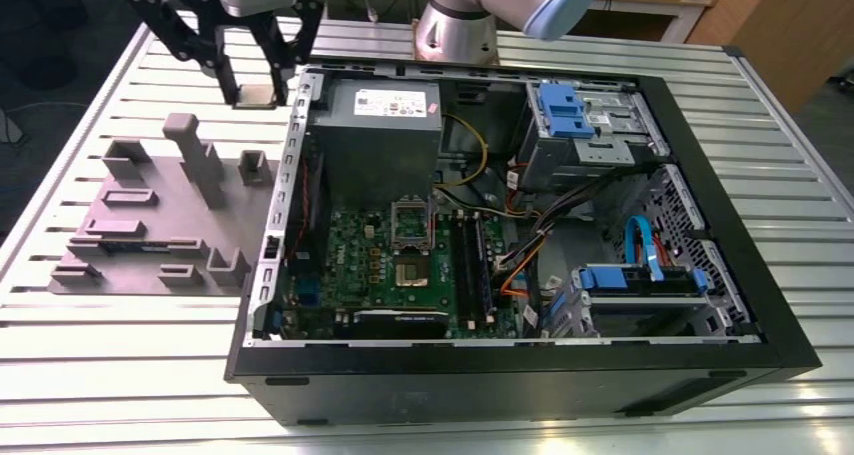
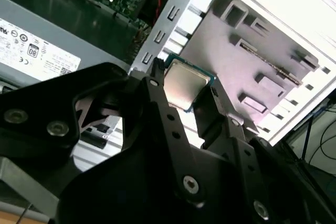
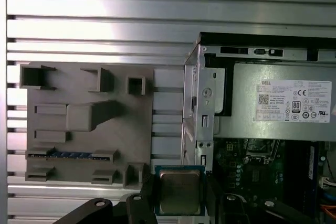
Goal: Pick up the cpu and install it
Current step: 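Pick up the cpu and move it towards the insertion slot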
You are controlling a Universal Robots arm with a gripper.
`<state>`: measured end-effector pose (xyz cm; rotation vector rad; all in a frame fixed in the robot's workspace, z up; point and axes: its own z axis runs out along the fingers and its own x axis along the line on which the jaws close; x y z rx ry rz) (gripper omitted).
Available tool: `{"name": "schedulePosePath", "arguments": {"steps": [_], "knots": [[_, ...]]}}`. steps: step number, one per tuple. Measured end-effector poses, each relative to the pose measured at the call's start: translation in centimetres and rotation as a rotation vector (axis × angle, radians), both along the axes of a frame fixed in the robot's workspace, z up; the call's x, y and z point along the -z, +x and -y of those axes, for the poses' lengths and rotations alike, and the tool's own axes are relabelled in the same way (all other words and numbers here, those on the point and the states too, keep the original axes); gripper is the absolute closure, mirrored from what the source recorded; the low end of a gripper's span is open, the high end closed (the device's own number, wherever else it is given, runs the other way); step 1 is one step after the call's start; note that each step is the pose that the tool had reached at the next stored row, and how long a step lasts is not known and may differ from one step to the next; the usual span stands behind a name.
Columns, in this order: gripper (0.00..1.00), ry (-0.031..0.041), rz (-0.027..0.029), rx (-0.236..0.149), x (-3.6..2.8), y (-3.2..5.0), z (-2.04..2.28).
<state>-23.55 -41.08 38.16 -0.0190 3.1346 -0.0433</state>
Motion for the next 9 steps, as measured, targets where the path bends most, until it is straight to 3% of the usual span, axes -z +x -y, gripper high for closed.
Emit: {"name": "schedulePosePath", "arguments": {"steps": [5,6,7,9], "knots": [[0.53,-0.0001,-0.0001,0.0,0.05,2.27,0.01],[0.53,-0.0001,-0.0001,0.0,0.06,3.01,0.01],[0.53,-0.0001,-0.0001,0.0,0.08,4.31,0.01],[0.53,-0.0001,-0.0001,0.0,0.09,5.1,0.01]]}}
